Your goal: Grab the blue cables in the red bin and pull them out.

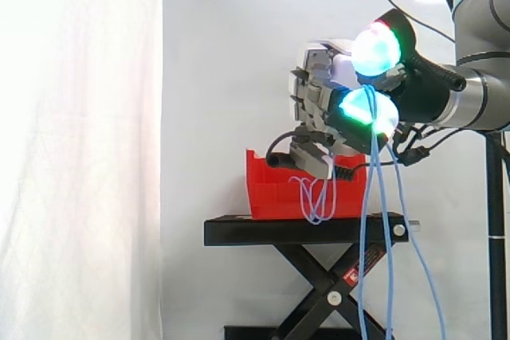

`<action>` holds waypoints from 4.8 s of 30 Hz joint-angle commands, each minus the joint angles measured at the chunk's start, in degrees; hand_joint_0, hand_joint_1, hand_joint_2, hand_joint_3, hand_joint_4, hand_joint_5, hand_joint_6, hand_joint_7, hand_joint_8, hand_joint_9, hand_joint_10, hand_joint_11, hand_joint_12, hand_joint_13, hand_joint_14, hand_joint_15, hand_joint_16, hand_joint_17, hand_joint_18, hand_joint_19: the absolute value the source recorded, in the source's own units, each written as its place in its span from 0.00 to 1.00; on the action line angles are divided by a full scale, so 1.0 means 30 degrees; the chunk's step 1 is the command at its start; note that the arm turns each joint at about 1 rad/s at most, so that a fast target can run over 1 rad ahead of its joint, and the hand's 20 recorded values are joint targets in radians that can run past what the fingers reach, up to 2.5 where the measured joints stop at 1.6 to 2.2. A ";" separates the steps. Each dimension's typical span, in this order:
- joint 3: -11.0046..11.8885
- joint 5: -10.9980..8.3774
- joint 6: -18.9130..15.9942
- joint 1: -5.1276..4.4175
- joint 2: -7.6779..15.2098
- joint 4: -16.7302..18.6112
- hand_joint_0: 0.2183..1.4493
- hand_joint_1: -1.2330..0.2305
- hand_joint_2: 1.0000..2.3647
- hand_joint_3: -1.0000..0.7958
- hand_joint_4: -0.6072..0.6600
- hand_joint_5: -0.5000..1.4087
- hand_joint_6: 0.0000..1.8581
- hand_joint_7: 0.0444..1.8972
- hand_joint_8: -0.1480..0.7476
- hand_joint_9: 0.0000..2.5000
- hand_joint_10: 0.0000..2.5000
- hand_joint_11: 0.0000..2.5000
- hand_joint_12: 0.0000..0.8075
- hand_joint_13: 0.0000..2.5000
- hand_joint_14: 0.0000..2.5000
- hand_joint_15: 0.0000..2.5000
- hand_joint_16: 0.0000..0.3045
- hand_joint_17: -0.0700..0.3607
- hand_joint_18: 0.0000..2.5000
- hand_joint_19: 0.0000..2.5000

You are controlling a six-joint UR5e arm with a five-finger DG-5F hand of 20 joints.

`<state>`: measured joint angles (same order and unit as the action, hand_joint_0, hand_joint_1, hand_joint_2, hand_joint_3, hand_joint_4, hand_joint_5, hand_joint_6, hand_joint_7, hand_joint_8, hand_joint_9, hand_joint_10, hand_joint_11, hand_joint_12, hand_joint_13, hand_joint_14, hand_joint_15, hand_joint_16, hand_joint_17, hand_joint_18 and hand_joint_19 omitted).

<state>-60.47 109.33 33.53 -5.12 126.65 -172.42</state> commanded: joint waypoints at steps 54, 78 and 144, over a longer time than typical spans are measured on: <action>0.0117 0.0088 0.0000 0.0037 -0.0029 -0.0153 0.36 0.42 0.00 0.00 0.55 0.82 0.01 0.37 0.44 0.54 0.01 0.59 0.44 0.57 0.14 0.64 0.20 0.48 0.38 0.36; 0.0117 0.0059 0.0000 0.0008 0.0000 -0.0211 0.52 0.22 0.00 0.00 0.53 0.88 0.01 0.39 0.37 0.57 0.01 0.59 0.36 0.60 0.05 0.72 0.16 0.42 0.37 0.37; 0.0498 0.0030 -0.0439 -0.0051 0.0000 -0.0387 0.42 0.27 0.00 0.00 0.59 0.78 0.01 0.39 0.44 0.52 0.01 0.58 0.41 0.57 0.05 0.69 0.18 0.46 0.36 0.36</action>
<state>-58.96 109.42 32.21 -5.22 126.64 -173.58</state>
